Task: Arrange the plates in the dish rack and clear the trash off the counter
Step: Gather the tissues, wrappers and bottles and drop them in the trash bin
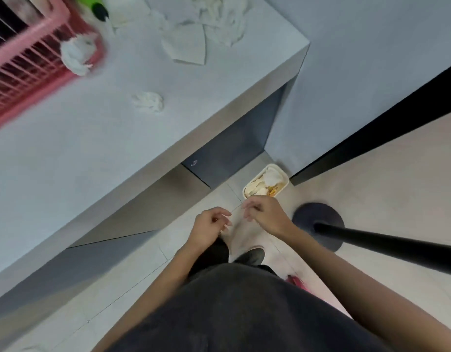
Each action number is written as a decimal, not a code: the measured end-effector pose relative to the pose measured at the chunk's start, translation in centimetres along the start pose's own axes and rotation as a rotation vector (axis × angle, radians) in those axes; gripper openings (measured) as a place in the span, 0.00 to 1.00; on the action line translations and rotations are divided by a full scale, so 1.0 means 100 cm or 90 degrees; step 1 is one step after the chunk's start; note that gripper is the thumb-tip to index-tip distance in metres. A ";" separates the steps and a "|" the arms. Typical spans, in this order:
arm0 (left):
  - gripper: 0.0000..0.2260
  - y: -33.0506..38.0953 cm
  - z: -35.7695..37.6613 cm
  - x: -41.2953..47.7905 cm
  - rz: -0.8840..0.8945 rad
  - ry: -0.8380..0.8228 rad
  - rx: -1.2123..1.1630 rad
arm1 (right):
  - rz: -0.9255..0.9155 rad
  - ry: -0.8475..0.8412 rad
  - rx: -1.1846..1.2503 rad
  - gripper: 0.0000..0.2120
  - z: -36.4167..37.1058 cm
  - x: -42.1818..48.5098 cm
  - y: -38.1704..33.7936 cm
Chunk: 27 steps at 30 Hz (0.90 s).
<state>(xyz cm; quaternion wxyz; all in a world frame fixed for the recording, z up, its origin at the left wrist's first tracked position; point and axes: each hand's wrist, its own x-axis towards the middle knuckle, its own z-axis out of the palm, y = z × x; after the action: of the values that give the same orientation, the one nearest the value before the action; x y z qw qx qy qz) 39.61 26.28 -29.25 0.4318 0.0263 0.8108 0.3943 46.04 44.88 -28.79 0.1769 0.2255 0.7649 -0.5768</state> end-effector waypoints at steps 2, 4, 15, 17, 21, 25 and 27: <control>0.13 0.014 -0.016 -0.013 0.031 0.051 -0.039 | -0.059 0.032 -0.009 0.13 -0.005 0.002 -0.031; 0.13 0.031 -0.045 -0.027 0.068 0.133 -0.071 | -0.127 0.036 -0.023 0.13 -0.003 0.007 -0.073; 0.12 0.103 -0.233 -0.017 0.279 0.433 -0.029 | -0.456 0.123 -0.259 0.22 0.042 0.132 -0.235; 0.13 0.114 -0.267 0.004 0.321 0.466 0.072 | -0.469 0.137 -0.364 0.22 0.052 0.163 -0.244; 0.23 0.131 -0.316 0.046 0.285 0.504 0.248 | -0.508 0.179 -0.432 0.10 0.055 0.203 -0.245; 0.31 0.131 -0.340 0.081 0.196 0.502 0.273 | -0.488 0.242 -0.407 0.05 0.057 0.213 -0.253; 0.25 0.127 -0.342 0.090 0.168 0.502 0.251 | -0.472 0.249 -0.416 0.08 0.059 0.215 -0.252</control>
<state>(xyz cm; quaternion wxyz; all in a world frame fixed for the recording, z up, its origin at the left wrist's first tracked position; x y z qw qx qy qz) 5.49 17.40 -16.14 0.0234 0.0588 0.9626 0.2636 14.31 36.33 -21.60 -0.1236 -0.0238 0.9518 -0.2796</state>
